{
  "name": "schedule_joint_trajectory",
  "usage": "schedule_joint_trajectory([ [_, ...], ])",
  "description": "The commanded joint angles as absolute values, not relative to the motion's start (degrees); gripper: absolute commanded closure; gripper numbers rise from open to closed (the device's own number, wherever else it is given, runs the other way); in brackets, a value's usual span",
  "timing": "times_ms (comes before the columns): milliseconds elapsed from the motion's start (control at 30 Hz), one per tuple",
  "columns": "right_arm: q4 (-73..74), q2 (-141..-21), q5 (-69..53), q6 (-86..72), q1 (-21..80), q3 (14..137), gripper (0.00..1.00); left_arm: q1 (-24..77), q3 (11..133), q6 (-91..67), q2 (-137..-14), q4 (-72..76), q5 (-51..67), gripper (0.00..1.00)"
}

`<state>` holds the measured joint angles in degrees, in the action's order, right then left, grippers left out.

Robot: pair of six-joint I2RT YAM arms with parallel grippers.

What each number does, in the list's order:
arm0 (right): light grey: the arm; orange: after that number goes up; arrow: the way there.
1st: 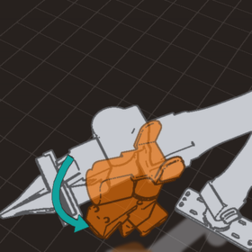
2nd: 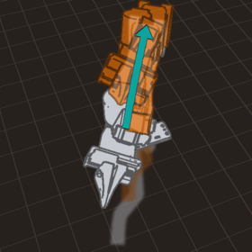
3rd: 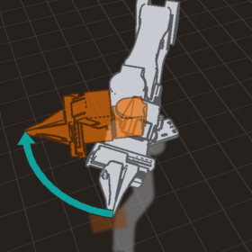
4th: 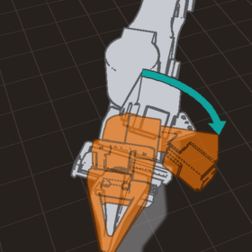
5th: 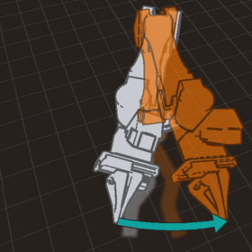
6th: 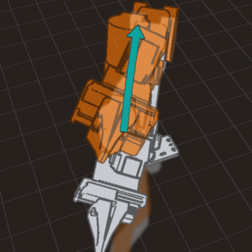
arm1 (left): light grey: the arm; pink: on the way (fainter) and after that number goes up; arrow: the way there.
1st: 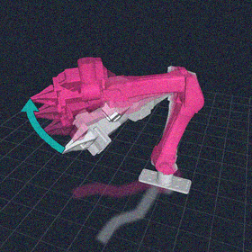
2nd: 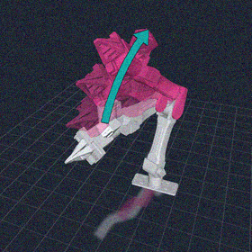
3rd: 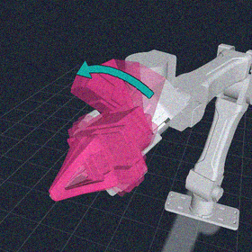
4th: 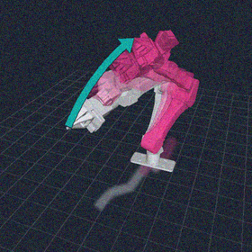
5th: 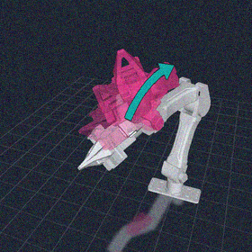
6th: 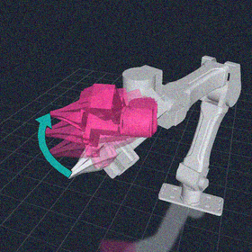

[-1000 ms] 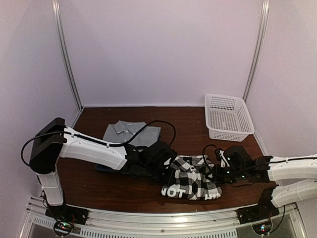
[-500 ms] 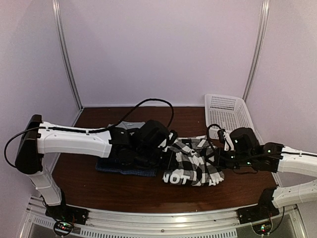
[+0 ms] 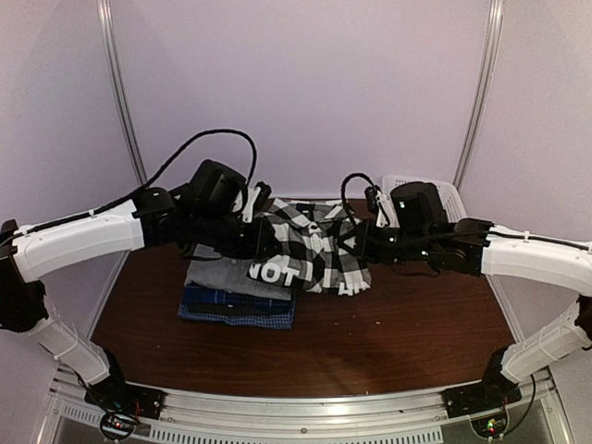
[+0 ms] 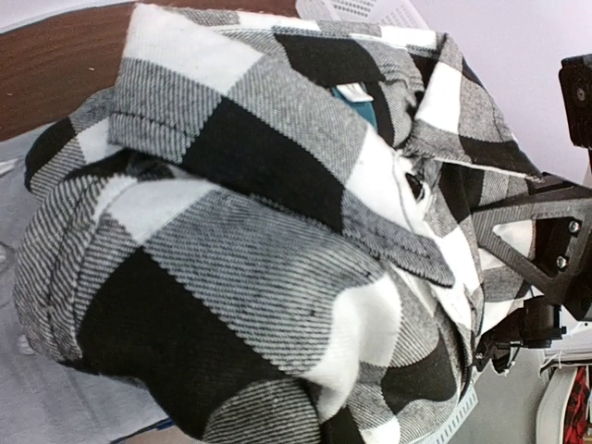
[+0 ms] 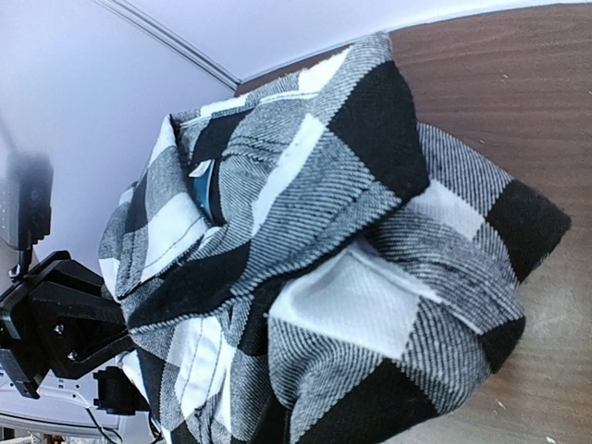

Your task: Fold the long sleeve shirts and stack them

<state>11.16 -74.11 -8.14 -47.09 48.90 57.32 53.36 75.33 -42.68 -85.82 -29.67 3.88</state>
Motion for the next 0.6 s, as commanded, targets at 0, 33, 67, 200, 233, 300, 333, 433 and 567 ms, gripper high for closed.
schedule_joint_trajectory([
  [0,3.30,-82.02,-11.65,-46.14,50.89,65.04,1.00,47.52,74.87,-38.65,-81.39,-32.09,5.64,1.00],
  [33,2.50,-84.25,-12.17,-46.22,51.32,67.51,1.00,45.50,74.62,-38.12,-80.29,-32.72,6.19,1.00],
  [67,1.93,-86.36,-12.40,-46.31,51.71,69.40,1.00,44.05,74.36,-37.49,-79.56,-33.30,6.61,1.00],
  [200,0.17,-94.86,-13.39,-46.52,52.85,76.16,1.00,37.91,73.66,-34.93,-77.31,-36.19,8.71,1.00],
  [233,0.18,-96.69,-13.81,-46.64,52.92,77.65,1.00,36.23,73.32,-34.30,-76.88,-36.75,9.76,1.00],
  [300,0.18,-100.15,-14.62,-46.75,53.28,80.54,1.00,32.91,72.12,-33.03,-76.14,-37.60,12.00,1.00],
  [333,0.15,-101.69,-14.93,-46.76,53.41,81.68,1.00,31.33,71.47,-32.35,-75.85,-37.69,12.83,1.00],
  [433,-2.03,-105.13,-15.42,-47.10,53.57,83.73,1.00,26.69,69.62,-30.72,-75.76,-38.00,15.50,1.00],
  [567,-2.23,-108.42,-15.44,-46.73,53.48,85.72,1.00,23.58,68.06,-29.45,-76.42,-37.37,16.34,1.00],
])
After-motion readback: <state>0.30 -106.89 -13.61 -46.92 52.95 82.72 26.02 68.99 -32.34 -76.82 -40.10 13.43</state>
